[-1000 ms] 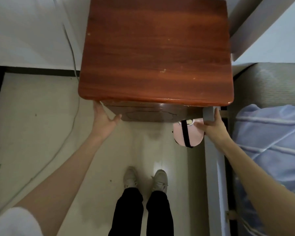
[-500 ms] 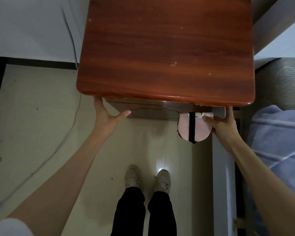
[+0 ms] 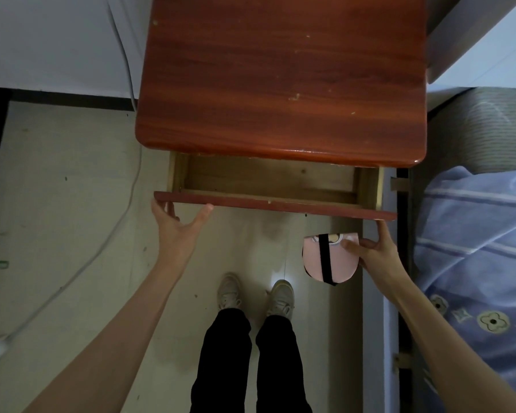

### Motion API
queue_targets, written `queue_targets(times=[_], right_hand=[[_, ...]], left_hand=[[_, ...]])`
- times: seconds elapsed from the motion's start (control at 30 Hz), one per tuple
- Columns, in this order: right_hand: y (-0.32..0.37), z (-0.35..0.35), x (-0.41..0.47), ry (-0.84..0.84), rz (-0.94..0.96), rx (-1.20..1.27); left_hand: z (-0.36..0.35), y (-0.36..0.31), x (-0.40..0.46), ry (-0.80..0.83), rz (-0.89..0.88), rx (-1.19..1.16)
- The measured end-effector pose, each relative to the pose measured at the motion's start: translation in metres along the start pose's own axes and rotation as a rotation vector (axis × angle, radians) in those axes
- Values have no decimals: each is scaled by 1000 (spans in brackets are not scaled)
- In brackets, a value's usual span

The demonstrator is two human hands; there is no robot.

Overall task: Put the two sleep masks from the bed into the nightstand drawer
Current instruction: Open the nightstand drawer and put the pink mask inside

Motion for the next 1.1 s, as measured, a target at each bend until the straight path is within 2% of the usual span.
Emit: queue_targets(times=[0.13, 0.37, 0.5, 0.57, 0.63, 0.77, 0.97, 1.1], right_hand=[[-3, -1, 4, 14, 18, 34], [-9, -4, 1, 43, -14, 69], [-7, -8, -17, 37, -67, -42], [4, -16, -32, 87, -63, -119], [20, -30, -46, 169, -56, -27], [60, -63, -51, 285, -90, 317], [93, -121, -21, 166, -257, 591], [101, -156, -2, 139, -280, 580]], left_hand=[[1, 6, 4, -41, 6, 2], [2, 21, 10, 4, 48, -57], [4, 24, 10, -18, 53, -33], [5, 24, 10, -25, 51, -16], [7, 23, 10, -25, 50, -9], [7, 21, 8, -27, 52, -1], [5, 24, 7, -11, 61, -63], [3, 30, 9, -8, 55, -115]])
Point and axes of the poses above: each hand's wrist, its own x-axis towards the middle knuckle, its own z-axis out of the back of the hand, y = z × x, the point moved 8 cm from there along x, towards the middle knuckle, and after that the axes turned 1 degree about y, right-handed, at the moved point
